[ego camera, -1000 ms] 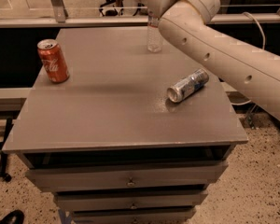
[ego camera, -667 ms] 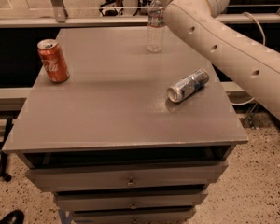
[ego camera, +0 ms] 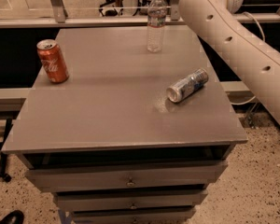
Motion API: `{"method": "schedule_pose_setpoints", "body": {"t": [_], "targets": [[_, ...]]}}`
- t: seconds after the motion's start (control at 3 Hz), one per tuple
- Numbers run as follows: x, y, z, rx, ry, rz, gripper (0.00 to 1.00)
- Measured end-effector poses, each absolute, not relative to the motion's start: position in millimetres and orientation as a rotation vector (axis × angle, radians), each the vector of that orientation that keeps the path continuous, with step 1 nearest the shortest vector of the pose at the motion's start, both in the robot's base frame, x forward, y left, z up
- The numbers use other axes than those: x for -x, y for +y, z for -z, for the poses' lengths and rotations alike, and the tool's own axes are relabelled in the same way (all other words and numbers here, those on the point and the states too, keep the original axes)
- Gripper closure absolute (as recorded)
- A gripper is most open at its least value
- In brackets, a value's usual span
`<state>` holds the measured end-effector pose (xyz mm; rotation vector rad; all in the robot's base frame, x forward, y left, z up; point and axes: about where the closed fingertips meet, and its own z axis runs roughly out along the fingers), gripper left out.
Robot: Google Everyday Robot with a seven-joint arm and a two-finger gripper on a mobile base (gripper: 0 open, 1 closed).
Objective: Place coke can upright
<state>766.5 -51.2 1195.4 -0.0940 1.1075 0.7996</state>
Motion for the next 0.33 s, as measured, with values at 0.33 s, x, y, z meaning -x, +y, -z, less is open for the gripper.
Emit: {"method": "schedule_pose_setpoints", "body": {"t": [0.33], "targets": [[-745.8, -34.8, -1207.8, 0.192, 1.077, -0.776, 0.00]]}}
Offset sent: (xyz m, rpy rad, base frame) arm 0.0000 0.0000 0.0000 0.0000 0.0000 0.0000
